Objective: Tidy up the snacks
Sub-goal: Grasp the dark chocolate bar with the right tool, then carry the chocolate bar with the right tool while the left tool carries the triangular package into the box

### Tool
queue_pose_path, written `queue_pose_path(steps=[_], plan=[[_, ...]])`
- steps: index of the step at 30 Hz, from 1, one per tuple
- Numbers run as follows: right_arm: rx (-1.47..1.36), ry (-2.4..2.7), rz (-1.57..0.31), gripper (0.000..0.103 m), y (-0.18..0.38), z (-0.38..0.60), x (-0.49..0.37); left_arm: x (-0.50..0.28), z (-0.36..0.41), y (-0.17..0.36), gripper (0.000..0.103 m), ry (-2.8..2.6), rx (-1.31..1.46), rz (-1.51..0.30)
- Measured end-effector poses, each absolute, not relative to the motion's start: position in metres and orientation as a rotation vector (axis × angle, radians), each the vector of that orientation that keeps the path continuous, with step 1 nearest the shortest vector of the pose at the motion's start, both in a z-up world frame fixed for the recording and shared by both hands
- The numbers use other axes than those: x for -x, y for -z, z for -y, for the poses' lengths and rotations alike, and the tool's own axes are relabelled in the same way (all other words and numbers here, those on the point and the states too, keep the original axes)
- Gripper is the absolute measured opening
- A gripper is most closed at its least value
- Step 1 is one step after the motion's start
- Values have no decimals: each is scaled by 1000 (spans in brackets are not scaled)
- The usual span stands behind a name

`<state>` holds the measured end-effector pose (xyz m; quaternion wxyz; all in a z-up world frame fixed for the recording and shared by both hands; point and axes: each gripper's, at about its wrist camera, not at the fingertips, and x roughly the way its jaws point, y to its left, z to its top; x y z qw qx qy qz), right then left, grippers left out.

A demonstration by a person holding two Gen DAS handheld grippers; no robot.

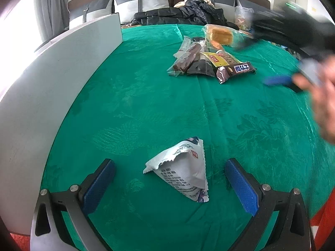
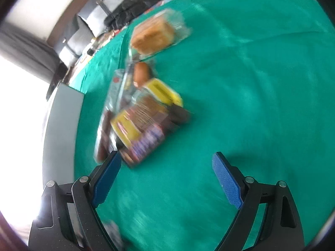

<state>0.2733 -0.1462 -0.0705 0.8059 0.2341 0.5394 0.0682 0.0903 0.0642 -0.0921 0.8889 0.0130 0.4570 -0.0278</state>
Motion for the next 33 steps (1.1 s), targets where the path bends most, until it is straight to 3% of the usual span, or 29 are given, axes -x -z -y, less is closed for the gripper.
queue_pose_path(steps=[5, 7, 9, 11, 14, 25, 28, 29, 30, 33], plan=[[-280, -46, -1191, 89, 77, 87, -304, -91, -64, 92, 103, 66, -30, -949], [-185, -11, -1179, 85, 80, 73, -303, -90, -64, 92, 103, 65, -30, -945], [-90, 32, -1155, 42, 81, 67, -297, -91, -63, 92, 103, 65, -29, -945], [-20, 1, -1131, 30, 82, 67, -291, -90, -63, 92, 103, 64, -29, -943], [17, -52, -1142, 21, 83, 81, -281, -90, -62, 92, 103, 64, -27, -940], [298, -209, -1159, 20, 72, 165, -176, -88, -64, 91, 102, 72, -36, -967], [188, -244, -1160, 31, 65, 198, -163, -83, -70, 89, 102, 86, -10, -981], [110, -255, -1151, 50, 60, 211, -162, -82, -73, 86, 102, 99, 12, -980], [66, -252, -1141, 61, 56, 218, -160, -81, -75, 84, 102, 109, 29, -976], [-47, -211, -1109, 61, 44, 245, -162, -77, -81, 74, 102, 151, 74, -948]])
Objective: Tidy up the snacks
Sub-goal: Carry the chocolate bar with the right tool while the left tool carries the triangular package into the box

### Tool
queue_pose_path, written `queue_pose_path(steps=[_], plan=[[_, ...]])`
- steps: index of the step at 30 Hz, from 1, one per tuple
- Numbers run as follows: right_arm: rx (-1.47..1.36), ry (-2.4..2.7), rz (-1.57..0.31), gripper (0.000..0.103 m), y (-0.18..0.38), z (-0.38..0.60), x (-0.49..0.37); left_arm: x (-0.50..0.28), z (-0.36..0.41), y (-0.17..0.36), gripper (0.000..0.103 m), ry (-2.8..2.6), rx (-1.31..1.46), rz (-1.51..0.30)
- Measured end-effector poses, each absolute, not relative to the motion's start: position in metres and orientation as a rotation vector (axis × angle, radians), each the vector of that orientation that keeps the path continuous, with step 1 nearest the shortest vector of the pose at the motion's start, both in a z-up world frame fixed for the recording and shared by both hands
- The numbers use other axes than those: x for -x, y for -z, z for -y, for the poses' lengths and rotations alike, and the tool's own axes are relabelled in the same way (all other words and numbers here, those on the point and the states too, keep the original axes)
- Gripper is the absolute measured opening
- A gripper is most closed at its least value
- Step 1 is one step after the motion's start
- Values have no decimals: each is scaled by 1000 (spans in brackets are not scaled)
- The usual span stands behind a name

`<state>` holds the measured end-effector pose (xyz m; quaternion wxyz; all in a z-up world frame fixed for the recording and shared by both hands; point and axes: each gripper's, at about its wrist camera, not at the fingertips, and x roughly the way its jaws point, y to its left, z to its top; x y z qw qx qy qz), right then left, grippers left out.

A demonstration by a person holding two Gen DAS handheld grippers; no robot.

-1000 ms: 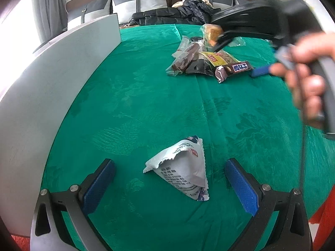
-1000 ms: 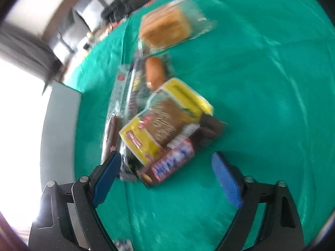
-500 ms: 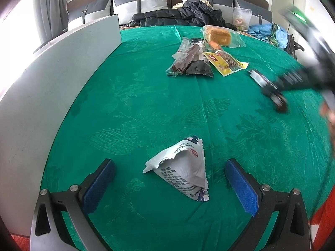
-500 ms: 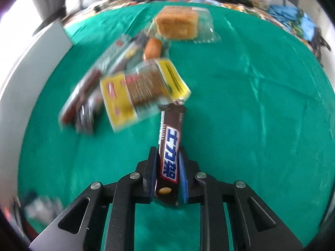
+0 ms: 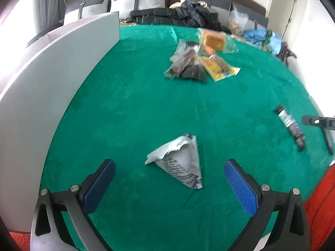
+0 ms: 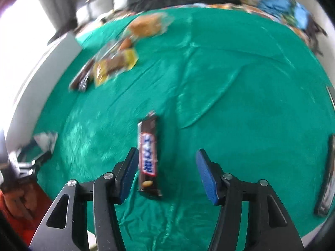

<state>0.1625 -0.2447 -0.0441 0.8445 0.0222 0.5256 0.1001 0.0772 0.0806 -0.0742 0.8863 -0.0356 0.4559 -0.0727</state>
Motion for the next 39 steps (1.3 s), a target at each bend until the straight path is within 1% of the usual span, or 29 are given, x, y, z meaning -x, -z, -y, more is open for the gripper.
queue_pose_path(steps=[3, 5, 6, 7, 8, 9, 10, 11, 12, 15, 16, 17, 23, 27, 30, 32, 35, 36, 37, 38, 39], plan=[[-42, -197, -1137, 61, 39, 241, -170, -76, -77, 70, 102, 193, 75, -935], [10, -217, -1165, 61, 41, 222, -174, -77, -71, 73, 100, 194, 44, -951], [41, -226, -1184, 59, 45, 211, -176, -77, -69, 75, 95, 193, 28, -962], [81, -226, -1198, 59, 50, 197, -179, -78, -67, 78, 89, 192, 18, -973], [99, -225, -1200, 59, 53, 193, -176, -80, -66, 81, 85, 185, 11, -982], [123, -221, -1203, 57, 57, 186, -175, -80, -65, 82, 77, 170, -1, -982], [145, -206, -1211, 55, 63, 179, -177, -81, -64, 81, 63, 151, -23, -969], [145, -202, -1218, 35, 65, 180, -177, -81, -64, 80, 57, 144, -29, -960], [142, -190, -1229, 18, 69, 179, -177, -82, -66, 80, 47, 151, -17, -956], [101, -177, -1231, 18, 67, 184, -175, -85, -77, 76, 38, 172, 69, -931], [91, -177, -1223, 18, 63, 186, -173, -85, -79, 73, 29, 177, 87, -923], [82, -179, -1215, 18, 59, 189, -170, -86, -82, 69, 26, 186, 110, -915], [-21, -252, -1162, 18, 22, 179, -165, -80, -110, 36, 26, 199, 273, -852], [-99, -383, -1111, 18, -18, 131, -177, -71, -156, -7, 26, 148, 351, -775], [-133, -532, -1063, 18, -54, 65, -194, -67, -212, -38, 26, 39, 349, -733], [-155, -654, -1037, 18, -81, 3, -207, -66, -250, -50, 26, -47, 336, -722], [-151, -775, -988, 18, -109, -78, -220, -69, -303, -53, 28, -179, 310, -746], [-142, -793, -975, 23, -113, -96, -221, -73, -323, -48, 33, -243, 296, -789], [-135, -819, -956, 25, -119, -121, -225, -74, -335, -42, 48, -285, 286, -819], [-130, -828, -941, 45, -122, -135, -227, -74, -345, -37, 58, -325, 279, -841], [-122, -822, -927, 66, -124, -147, -230, -72, -352, -33, 70, -353, 278, -845]])
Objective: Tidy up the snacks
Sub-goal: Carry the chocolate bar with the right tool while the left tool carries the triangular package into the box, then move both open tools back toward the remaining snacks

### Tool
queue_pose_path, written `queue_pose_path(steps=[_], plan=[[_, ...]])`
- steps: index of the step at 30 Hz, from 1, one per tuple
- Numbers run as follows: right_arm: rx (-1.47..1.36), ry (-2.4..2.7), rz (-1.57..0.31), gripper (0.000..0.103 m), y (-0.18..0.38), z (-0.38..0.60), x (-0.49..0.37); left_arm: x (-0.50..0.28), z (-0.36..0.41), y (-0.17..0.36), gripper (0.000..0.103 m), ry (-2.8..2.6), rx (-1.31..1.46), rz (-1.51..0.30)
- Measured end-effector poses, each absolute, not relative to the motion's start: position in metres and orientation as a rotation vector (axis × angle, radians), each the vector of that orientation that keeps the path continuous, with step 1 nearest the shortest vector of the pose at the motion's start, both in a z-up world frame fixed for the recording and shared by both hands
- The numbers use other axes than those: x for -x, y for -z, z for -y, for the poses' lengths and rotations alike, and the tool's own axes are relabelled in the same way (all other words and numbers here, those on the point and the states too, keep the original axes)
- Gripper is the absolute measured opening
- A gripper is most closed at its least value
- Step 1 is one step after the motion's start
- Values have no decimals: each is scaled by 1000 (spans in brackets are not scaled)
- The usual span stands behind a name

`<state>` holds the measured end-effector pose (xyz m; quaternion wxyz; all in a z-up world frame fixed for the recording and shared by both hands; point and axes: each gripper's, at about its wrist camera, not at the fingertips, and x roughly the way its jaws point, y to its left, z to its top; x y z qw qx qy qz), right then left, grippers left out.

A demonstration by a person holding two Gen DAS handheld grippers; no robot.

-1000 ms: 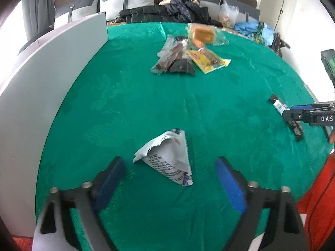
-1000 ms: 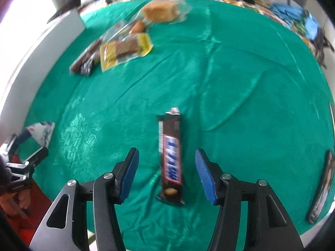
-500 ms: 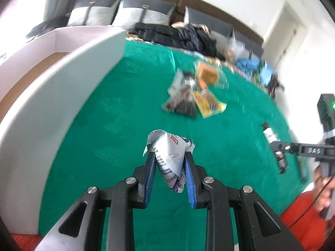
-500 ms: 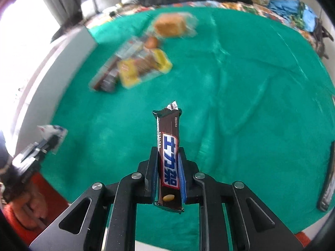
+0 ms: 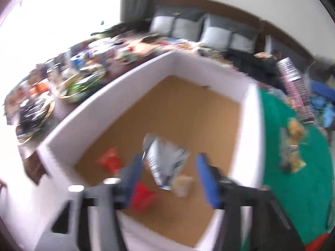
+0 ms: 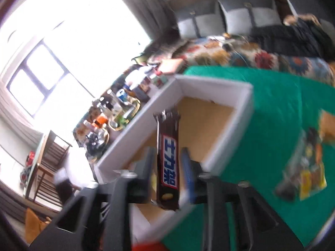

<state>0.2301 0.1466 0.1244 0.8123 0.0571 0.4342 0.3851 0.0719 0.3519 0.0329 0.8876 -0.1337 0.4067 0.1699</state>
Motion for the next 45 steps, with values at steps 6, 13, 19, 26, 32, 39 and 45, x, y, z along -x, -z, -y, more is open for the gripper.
queue_pose_path(steps=[6, 13, 19, 26, 32, 39, 45], plan=[[6, -710, -835, 67, -98, -110, -209, -59, -335, -28, 72, -309, 276, -766], [347, -388, -860, 67, 21, 42, -193, -106, -265, -25, 72, -241, 96, -763], [301, -136, -919, 67, 68, 186, -169, -130, -233, -12, 71, -250, 44, -843], [56, 32, -925, 67, 64, 259, -169, -126, -203, -8, 71, -235, 19, -858], [44, 81, -900, 69, 59, 271, -175, -94, -181, -61, 82, -372, -41, -617], [11, 96, -921, 72, 63, 278, -178, -82, -113, -88, 103, -237, -26, -537], [-6, 79, -914, 72, 64, 280, -189, -127, -52, 2, 103, -42, 6, -837]])
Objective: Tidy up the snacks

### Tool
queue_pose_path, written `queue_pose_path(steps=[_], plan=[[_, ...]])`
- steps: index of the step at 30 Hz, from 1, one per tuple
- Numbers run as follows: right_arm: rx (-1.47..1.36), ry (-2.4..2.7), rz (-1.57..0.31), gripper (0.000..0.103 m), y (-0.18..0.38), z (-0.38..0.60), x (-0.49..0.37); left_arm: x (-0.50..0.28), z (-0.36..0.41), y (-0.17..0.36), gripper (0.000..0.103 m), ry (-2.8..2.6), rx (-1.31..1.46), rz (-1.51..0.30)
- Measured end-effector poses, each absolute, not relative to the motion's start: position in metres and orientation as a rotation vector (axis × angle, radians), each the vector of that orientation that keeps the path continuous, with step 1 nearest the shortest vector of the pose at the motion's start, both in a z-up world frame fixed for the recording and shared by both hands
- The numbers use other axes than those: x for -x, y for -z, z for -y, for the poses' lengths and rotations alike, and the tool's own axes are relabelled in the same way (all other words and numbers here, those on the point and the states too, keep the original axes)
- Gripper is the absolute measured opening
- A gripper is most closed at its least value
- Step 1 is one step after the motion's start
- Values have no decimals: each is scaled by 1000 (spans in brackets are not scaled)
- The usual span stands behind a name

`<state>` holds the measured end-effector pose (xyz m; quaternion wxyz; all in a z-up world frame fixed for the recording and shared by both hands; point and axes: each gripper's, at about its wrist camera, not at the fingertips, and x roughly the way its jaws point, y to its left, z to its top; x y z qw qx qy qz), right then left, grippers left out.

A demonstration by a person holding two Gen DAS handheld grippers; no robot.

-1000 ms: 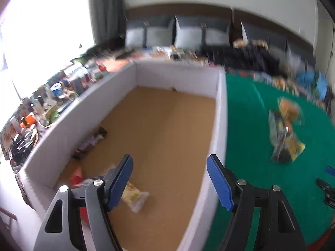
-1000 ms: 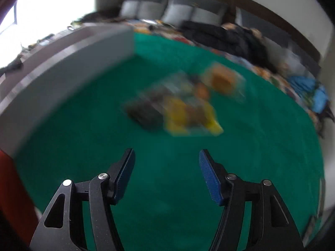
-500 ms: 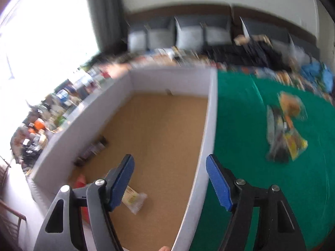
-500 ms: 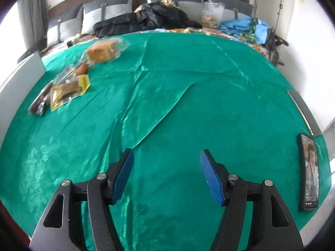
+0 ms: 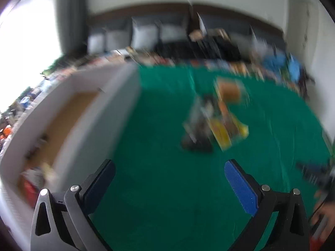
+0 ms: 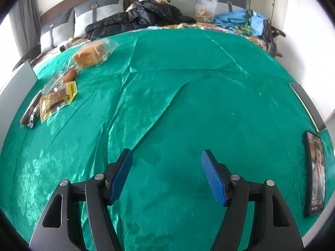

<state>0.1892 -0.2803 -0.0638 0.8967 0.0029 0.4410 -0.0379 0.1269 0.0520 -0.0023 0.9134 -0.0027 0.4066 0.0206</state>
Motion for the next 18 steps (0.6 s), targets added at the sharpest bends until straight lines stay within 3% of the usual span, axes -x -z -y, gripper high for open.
queue_pose_path(steps=[7, 14, 17, 18], plan=[[9, 74, -949, 72, 75, 284, -231, -187, -5, 70, 103, -77, -108, -920], [61, 25, -903, 83, 79, 259, -261, -220, -10, 84, 103, -84, -80, -920], [74, -29, -925, 98, 83, 250, -283, -227, -25, 91, 103, -52, 40, -950], [71, -33, -928, 98, 83, 250, -288, -229, -24, 92, 103, -72, 41, -952]])
